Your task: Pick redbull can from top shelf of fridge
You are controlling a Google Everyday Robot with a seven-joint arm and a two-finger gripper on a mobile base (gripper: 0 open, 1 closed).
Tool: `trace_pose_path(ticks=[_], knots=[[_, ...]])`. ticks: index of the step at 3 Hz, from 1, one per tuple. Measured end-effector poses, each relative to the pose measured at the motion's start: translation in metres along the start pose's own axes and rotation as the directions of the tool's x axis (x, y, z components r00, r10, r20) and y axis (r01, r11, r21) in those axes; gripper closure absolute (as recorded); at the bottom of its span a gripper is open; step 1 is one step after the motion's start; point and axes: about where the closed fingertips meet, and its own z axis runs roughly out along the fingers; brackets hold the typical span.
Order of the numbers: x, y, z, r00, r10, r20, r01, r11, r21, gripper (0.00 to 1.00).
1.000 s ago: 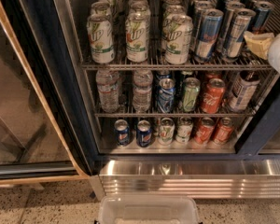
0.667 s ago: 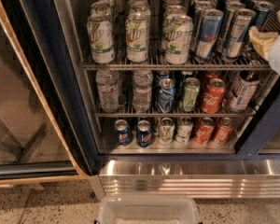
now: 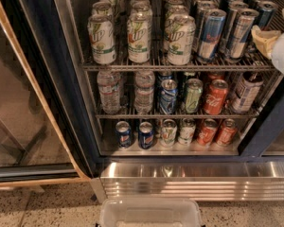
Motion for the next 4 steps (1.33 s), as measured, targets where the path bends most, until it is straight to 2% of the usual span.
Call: trace_pose_path(ticks=[3, 4], knots=[[0.021, -0.019, 0.031, 0.999, -0.01, -0.031, 0.012, 0.9992, 0.037, 0.47], [0.027, -0.02, 0.038, 0.999, -0.017, -0.043, 0.019, 0.9991, 0.037, 0.43]])
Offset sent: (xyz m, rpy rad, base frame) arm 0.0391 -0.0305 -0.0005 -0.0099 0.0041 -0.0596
